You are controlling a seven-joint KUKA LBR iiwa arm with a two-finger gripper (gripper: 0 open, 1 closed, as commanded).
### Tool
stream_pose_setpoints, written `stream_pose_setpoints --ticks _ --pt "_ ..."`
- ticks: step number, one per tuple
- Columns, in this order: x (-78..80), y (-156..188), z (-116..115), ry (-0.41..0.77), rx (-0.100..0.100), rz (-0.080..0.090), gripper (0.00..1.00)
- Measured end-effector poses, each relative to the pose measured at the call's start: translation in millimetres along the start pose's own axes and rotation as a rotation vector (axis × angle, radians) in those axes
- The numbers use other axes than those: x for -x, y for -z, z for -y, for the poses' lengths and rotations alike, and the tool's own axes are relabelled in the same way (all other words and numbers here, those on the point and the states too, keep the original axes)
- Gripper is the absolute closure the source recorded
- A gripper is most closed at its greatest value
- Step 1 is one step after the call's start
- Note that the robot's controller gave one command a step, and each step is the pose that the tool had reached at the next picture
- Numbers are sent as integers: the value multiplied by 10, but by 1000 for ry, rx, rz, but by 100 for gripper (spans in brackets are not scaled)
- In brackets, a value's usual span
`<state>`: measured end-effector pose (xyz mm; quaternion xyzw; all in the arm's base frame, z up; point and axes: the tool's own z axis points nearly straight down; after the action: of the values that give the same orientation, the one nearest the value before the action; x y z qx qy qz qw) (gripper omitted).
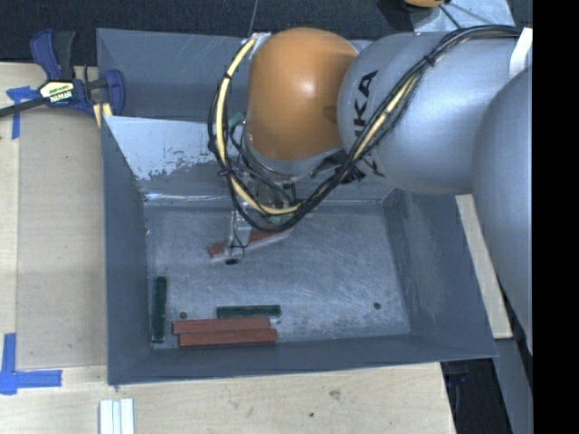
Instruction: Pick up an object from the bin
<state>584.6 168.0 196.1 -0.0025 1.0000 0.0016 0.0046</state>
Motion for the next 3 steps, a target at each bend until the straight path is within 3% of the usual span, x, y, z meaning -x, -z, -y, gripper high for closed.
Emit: stream_pose_setpoints --ticks 1,2,3 --pt "-34 -585 303 103 -2 -4 0" --pt "104 -1248 272 135 -1 -4 100" --pt "104 -1248 272 135 -1 -4 100"
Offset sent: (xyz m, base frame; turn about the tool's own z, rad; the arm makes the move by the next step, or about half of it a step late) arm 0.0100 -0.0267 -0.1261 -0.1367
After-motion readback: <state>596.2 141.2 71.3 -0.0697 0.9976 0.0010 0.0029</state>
